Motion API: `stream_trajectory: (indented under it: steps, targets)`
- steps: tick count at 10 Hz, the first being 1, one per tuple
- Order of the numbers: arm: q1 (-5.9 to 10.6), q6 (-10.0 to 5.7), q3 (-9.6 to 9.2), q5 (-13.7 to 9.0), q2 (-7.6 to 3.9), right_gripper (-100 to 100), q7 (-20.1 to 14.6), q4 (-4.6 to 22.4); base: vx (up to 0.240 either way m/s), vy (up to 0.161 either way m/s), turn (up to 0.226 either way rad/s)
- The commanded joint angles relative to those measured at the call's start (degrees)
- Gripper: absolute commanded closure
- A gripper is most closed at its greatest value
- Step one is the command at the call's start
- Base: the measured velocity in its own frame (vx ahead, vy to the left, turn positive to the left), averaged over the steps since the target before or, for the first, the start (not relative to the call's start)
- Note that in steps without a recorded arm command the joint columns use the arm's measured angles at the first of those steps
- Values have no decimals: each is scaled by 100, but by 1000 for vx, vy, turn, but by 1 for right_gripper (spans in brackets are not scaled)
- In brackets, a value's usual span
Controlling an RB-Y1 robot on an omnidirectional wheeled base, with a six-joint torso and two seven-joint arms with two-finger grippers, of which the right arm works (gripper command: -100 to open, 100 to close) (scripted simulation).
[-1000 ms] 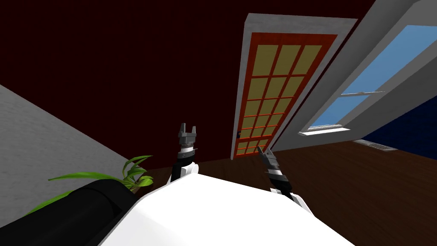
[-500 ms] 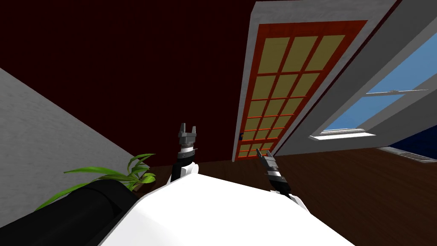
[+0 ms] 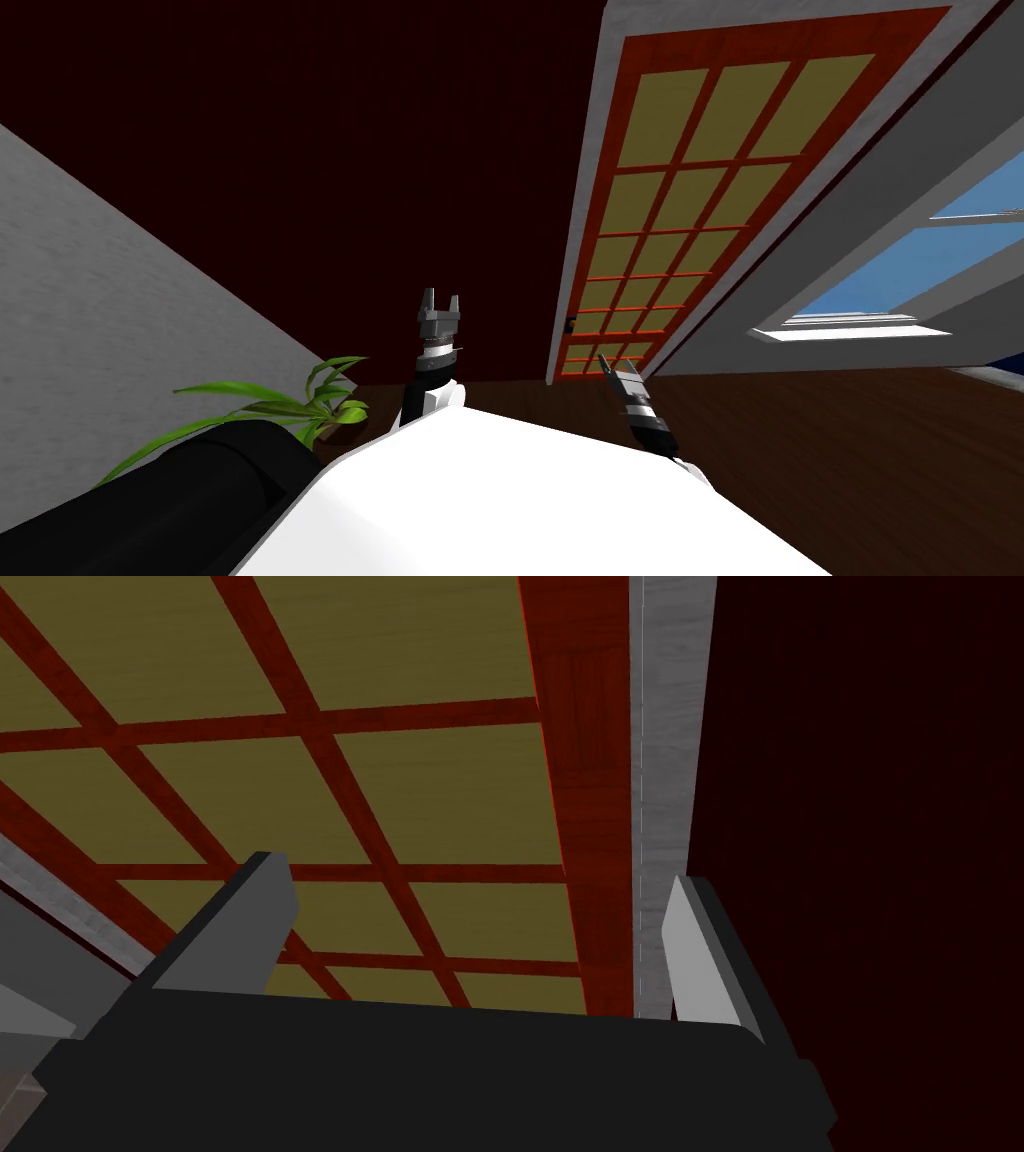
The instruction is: Pull the door open
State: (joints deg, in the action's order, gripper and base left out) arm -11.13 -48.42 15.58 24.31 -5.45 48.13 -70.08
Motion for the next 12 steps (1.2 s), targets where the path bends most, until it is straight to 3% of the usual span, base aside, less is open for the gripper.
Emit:
stream_trajectory:
  steps: [1,5,6,12]
  targets:
    - [75,-49,65,86,9,-100,198,286,89,-31,129]
    - [264,-170,218,270,25,-100,618,936,93,-38,103]
    - [264,-170,218,270,25,-100,618,936,58,-21,28]
    - [492,-315,403,492,57,-100,1124,1715,67,-25,78]
